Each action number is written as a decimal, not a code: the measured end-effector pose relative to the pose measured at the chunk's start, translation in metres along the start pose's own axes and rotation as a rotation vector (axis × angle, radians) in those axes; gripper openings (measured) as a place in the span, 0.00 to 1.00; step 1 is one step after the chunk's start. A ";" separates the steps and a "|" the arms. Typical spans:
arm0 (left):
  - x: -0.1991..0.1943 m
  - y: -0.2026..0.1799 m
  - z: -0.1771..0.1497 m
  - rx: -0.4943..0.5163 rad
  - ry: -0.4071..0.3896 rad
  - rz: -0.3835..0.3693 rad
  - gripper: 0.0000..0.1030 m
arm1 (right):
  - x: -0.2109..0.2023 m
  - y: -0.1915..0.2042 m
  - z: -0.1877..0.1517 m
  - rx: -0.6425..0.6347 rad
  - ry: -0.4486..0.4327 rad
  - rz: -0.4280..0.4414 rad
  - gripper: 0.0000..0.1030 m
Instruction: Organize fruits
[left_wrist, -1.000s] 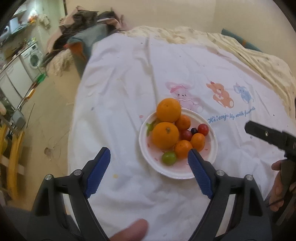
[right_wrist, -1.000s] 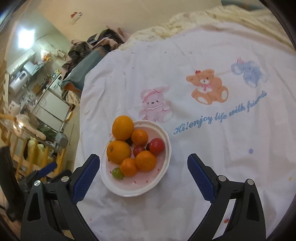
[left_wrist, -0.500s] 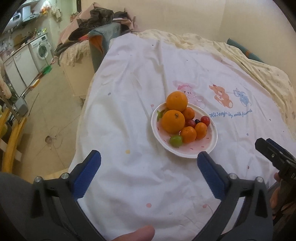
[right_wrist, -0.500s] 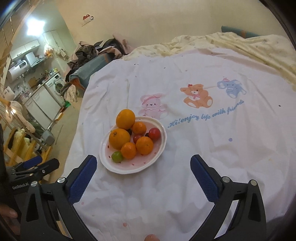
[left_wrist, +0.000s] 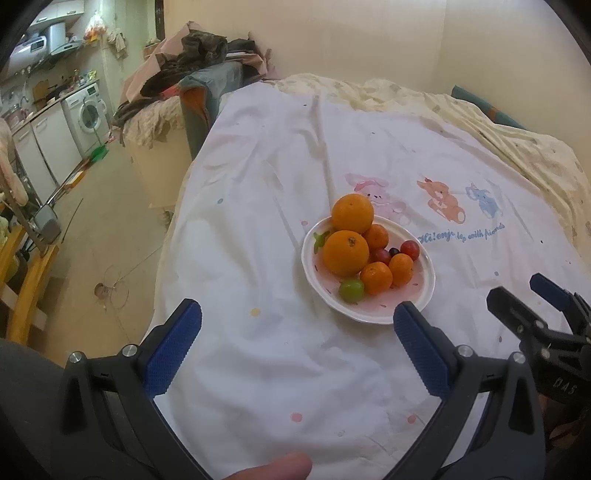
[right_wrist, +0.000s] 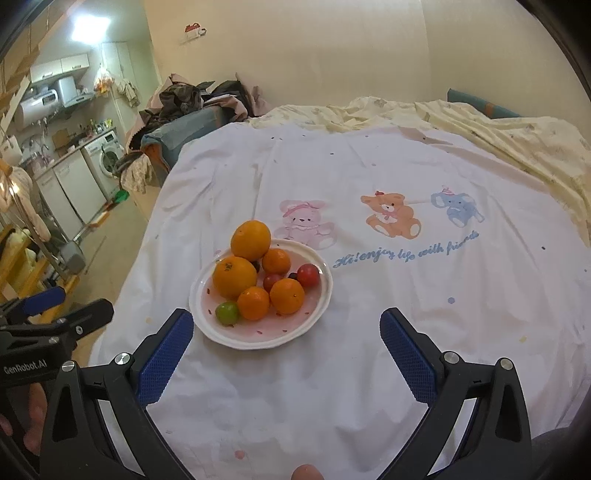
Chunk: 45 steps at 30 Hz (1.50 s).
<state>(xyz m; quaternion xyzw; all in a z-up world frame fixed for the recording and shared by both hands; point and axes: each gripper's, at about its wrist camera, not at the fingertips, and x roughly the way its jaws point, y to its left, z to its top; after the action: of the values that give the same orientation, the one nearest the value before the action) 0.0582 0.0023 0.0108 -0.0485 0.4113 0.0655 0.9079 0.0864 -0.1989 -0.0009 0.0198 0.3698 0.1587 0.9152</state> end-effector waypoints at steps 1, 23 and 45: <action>0.000 0.000 0.000 0.000 0.000 0.002 1.00 | 0.001 0.001 0.000 -0.003 0.003 -0.001 1.00; 0.002 -0.001 -0.003 0.012 0.004 0.014 1.00 | -0.001 -0.006 0.002 0.041 -0.013 -0.007 1.00; 0.001 0.004 -0.001 -0.011 0.004 0.003 1.00 | -0.001 -0.009 0.003 0.045 -0.007 -0.015 1.00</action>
<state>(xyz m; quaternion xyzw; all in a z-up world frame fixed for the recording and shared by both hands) 0.0579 0.0062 0.0094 -0.0530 0.4127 0.0691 0.9067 0.0904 -0.2071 0.0009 0.0380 0.3701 0.1436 0.9171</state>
